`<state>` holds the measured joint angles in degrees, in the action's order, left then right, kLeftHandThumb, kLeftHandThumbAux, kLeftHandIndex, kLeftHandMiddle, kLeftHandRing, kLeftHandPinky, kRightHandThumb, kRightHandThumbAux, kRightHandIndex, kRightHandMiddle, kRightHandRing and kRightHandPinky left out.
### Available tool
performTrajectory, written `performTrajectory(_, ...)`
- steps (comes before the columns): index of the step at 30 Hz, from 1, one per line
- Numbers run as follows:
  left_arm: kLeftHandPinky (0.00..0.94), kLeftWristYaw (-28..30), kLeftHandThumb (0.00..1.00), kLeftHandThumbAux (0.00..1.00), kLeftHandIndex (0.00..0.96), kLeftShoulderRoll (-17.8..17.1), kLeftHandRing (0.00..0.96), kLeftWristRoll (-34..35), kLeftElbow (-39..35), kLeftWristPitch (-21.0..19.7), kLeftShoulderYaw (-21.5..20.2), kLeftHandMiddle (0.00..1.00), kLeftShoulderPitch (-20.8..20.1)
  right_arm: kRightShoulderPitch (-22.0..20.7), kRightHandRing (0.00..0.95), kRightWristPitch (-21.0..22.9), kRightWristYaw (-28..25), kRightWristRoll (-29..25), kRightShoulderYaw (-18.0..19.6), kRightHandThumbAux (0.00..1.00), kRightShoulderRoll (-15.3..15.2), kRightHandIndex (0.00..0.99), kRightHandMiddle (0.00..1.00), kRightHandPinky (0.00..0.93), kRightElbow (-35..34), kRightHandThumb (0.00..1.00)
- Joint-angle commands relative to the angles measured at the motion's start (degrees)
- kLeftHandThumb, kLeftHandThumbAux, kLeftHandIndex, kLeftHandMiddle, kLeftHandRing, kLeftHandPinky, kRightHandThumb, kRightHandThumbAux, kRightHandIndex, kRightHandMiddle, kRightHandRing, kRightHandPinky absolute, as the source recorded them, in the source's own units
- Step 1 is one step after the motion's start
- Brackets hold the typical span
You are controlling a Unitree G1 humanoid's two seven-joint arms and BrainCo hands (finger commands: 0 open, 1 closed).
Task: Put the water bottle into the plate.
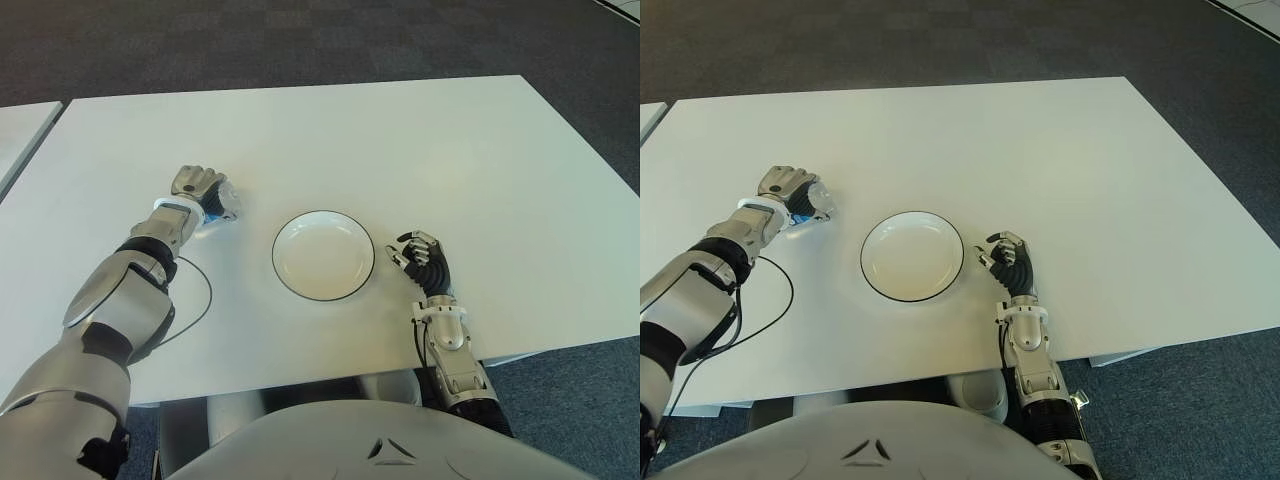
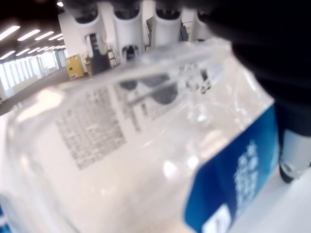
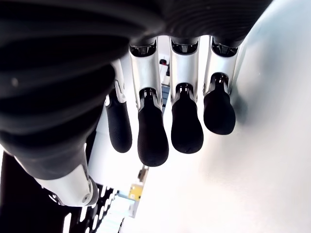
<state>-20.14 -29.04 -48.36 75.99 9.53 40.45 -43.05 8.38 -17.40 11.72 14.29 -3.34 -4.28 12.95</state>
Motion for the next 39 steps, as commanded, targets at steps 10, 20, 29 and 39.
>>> performTrajectory(10,0.888,5.28,0.852,0.667,0.403,1.19,0.869,1.38,2.11,1.73,-1.16,0.557,4.38,0.11,0.711,0.19,0.37,0.07,0.12,0.731,0.22,0.436,0.717,0.706,0.62,0.705)
performTrajectory(20,0.882,4.84,0.853,0.667,0.403,0.85,0.871,3.47,1.42,3.25,-3.41,0.556,4.34,-0.08,0.716,0.22,0.53,-0.05,0.0,0.731,0.36,0.435,0.722,0.717,0.64,0.704)
performTrajectory(29,0.866,5.46,0.852,0.667,0.401,0.37,0.862,5.84,-0.12,3.86,-6.25,0.555,1.71,-0.43,0.72,0.75,0.55,-0.01,-0.07,0.73,0.5,0.436,0.725,0.718,0.69,0.705)
performTrajectory(39,0.858,5.01,0.851,0.669,0.398,-0.24,0.856,9.2,-4.07,6.2,-10.0,0.549,0.05,-0.81,0.726,0.58,0.63,0.14,-0.19,0.73,0.55,0.436,0.73,0.727,1.05,0.704)
